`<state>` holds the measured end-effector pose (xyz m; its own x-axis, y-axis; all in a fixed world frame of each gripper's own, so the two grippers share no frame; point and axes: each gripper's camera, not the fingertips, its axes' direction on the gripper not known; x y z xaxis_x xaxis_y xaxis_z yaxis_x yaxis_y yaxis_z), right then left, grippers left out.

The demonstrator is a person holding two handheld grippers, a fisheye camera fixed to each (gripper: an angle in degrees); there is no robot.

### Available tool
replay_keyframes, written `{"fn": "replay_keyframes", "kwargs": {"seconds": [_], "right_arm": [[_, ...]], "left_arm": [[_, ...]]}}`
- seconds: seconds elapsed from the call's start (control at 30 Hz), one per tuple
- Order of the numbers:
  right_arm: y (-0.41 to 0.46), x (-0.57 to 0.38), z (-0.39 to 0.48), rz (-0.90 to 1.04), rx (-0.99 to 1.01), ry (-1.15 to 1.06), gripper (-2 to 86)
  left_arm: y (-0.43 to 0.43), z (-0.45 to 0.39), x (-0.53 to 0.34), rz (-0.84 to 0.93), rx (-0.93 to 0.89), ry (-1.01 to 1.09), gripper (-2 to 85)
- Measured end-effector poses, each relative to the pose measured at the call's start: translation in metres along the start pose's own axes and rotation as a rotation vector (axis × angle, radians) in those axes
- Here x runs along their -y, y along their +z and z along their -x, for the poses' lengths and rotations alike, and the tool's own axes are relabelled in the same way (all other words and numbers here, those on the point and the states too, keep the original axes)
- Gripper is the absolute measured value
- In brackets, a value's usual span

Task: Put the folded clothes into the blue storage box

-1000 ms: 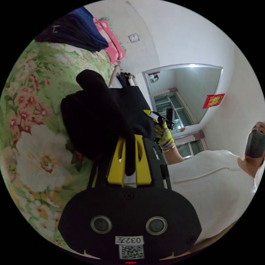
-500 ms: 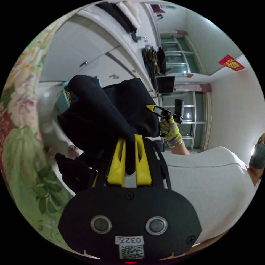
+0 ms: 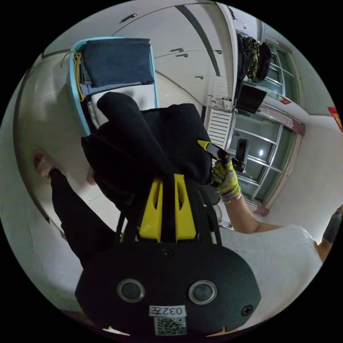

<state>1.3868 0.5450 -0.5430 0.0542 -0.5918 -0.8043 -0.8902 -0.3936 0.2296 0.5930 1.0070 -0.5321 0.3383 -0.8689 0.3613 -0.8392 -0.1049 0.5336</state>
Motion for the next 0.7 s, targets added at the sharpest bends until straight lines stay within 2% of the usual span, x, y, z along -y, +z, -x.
{"fn": "replay_keyframes", "kwargs": {"seconds": [0.27,0.33,0.4,0.47,0.53,0.7], "right_arm": [[-0.020,0.055,-0.034,-0.083,-0.086,-0.204,6.6],[-0.009,0.071,-0.057,-0.059,-0.167,-0.127,10.6],[0.003,0.083,-0.087,0.041,-0.250,0.022,11.2],[-0.003,0.075,-0.106,-0.014,-0.217,0.141,9.3],[-0.008,0.063,-0.103,-0.054,-0.162,0.137,8.7],[-0.004,0.023,-0.083,-0.043,-0.097,0.161,7.6]], "left_arm": [[0.046,0.007,0.034,-0.209,0.007,0.065,1.4],[0.062,0.033,0.046,-0.228,0.036,-0.020,2.1],[0.084,0.070,0.056,-0.155,0.117,-0.126,1.8],[0.102,0.109,0.054,-0.032,0.136,-0.243,0.1],[0.102,0.109,0.042,-0.017,0.091,-0.199,-0.5],[0.091,0.084,0.008,0.059,0.160,-0.074,-0.8]]}}
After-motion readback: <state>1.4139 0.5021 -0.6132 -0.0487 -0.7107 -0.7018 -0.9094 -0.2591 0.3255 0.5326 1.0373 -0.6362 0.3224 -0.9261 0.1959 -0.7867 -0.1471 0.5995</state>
